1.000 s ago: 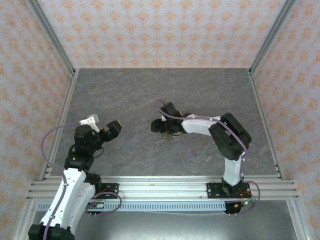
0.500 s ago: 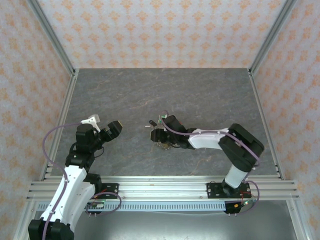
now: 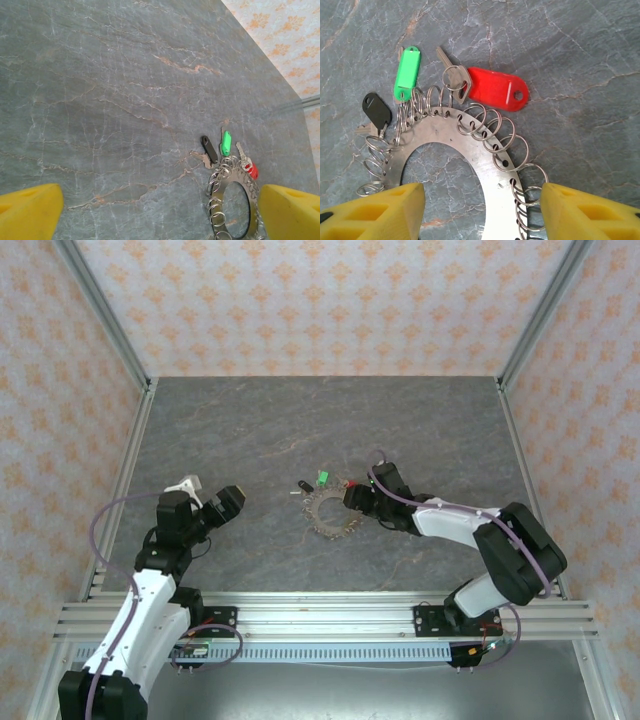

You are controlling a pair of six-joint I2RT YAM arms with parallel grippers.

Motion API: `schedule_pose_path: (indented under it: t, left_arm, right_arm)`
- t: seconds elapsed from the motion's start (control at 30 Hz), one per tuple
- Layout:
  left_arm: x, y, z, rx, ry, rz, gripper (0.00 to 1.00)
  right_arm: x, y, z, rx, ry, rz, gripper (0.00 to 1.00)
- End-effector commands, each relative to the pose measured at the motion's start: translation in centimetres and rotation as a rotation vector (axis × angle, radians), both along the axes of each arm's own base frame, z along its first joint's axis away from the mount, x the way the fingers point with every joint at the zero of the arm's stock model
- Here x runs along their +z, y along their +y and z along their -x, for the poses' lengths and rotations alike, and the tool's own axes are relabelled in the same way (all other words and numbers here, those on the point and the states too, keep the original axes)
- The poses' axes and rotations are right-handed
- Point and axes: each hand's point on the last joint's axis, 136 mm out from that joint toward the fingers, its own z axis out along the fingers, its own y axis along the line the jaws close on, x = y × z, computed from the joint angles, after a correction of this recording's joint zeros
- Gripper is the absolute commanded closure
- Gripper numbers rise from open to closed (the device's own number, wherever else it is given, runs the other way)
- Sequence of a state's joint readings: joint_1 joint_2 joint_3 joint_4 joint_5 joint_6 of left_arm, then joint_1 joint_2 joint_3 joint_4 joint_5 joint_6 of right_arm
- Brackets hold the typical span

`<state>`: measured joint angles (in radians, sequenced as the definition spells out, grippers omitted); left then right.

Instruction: Put the keys on the keyring

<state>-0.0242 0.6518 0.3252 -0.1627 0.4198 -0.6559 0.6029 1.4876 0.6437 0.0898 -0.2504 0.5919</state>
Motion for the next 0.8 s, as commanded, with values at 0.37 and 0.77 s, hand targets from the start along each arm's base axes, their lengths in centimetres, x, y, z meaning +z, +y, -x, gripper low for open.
schedule_pose_path:
  t: [0.37,0.77]
  left_arm:
    - [1.0,-2.2,-0.8,-0.073,-0.037,0.033,0.00]
    - [2.4,-6.8,0.0,-0.270,-0.067,0.060,0.00]
  right_arm:
    - [0.3,-1.8,1.2,0.006,0.029,0.079,0.35]
    - [-0.1,-0.8,0.7,0.024,0.105,-0.044,0.39]
